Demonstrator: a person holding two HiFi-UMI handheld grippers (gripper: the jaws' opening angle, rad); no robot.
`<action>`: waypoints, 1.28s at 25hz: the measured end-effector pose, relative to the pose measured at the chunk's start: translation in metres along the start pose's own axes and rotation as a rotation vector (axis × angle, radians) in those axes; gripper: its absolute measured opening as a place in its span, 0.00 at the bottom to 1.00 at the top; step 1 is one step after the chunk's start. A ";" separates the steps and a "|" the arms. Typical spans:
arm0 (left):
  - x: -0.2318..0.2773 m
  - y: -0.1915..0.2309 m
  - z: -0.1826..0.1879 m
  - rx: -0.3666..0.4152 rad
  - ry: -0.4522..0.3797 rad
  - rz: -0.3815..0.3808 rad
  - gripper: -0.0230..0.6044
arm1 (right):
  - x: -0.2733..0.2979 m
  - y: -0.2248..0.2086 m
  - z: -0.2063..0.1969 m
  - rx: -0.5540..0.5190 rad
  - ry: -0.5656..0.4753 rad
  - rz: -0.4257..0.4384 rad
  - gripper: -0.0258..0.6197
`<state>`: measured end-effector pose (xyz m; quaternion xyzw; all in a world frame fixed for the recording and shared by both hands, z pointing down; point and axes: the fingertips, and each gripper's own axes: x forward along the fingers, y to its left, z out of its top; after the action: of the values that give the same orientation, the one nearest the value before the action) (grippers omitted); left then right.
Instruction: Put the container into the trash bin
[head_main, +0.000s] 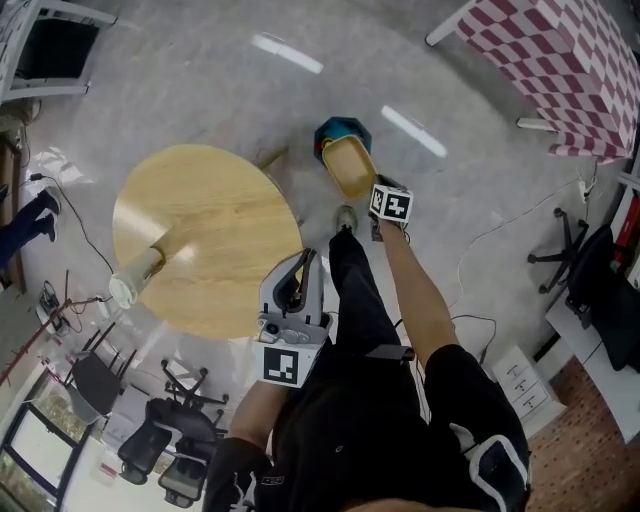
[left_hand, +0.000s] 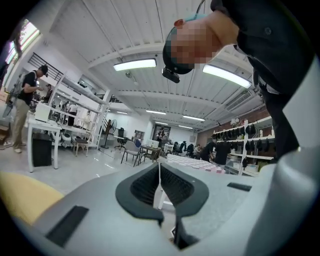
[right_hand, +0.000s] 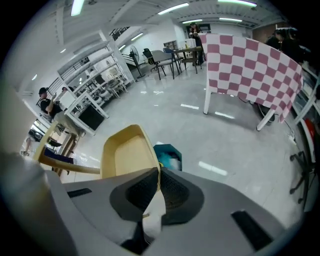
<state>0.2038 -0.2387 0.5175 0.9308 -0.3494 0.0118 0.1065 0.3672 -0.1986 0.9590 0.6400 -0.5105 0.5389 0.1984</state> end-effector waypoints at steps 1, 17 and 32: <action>0.007 0.003 -0.005 -0.003 0.005 0.002 0.06 | 0.014 -0.005 -0.002 0.008 0.017 -0.009 0.10; 0.037 0.034 -0.086 -0.048 0.062 0.097 0.06 | 0.162 -0.059 -0.030 0.141 0.124 -0.078 0.10; -0.015 0.031 -0.040 -0.024 0.023 0.089 0.06 | 0.115 -0.025 -0.019 0.202 0.074 -0.074 0.11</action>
<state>0.1743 -0.2429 0.5606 0.9128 -0.3894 0.0231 0.1210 0.3676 -0.2240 1.0757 0.6548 -0.4218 0.6033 0.1714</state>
